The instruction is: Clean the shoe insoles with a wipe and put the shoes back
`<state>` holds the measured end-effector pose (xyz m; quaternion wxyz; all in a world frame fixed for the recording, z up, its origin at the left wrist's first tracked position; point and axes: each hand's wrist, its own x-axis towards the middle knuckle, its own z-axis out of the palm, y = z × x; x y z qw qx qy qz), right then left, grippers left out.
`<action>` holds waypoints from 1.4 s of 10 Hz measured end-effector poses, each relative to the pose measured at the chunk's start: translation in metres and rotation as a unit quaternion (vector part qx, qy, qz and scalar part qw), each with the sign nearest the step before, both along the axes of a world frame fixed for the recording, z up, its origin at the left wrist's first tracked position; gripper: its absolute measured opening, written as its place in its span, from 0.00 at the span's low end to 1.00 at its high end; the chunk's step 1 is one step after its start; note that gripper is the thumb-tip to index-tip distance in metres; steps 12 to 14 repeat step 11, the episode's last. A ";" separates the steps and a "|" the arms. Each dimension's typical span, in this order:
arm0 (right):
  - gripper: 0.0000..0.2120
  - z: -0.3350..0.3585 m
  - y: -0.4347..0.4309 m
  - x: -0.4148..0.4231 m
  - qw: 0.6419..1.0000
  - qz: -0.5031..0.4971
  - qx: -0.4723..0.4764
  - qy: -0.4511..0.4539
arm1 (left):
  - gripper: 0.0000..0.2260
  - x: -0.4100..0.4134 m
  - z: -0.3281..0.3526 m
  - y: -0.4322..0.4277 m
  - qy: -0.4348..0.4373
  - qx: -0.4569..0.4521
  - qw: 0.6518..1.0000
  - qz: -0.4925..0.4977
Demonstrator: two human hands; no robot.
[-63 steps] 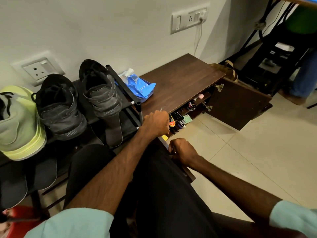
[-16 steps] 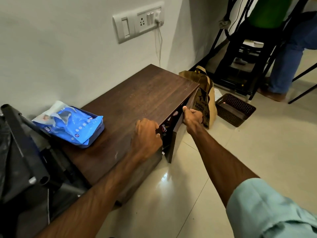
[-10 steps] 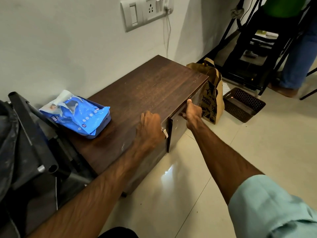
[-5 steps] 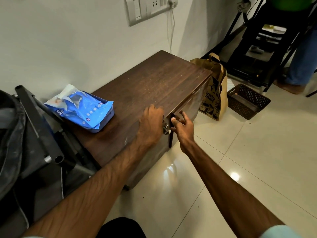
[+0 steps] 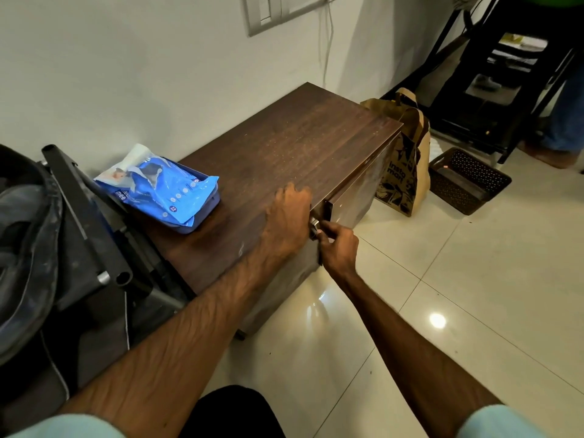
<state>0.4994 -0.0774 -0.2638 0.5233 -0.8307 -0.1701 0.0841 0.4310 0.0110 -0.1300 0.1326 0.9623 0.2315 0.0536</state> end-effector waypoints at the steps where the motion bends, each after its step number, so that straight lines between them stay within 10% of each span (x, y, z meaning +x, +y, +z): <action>1: 0.10 -0.003 -0.003 0.005 0.999 0.029 -0.013 -0.014 | 0.16 -0.001 0.002 0.001 -0.001 -0.002 1.000 0.001; 14: 0.11 0.022 -0.008 -0.003 0.997 -0.013 0.010 -0.073 | 0.15 -0.016 0.004 -0.009 0.019 -0.021 0.999 -0.017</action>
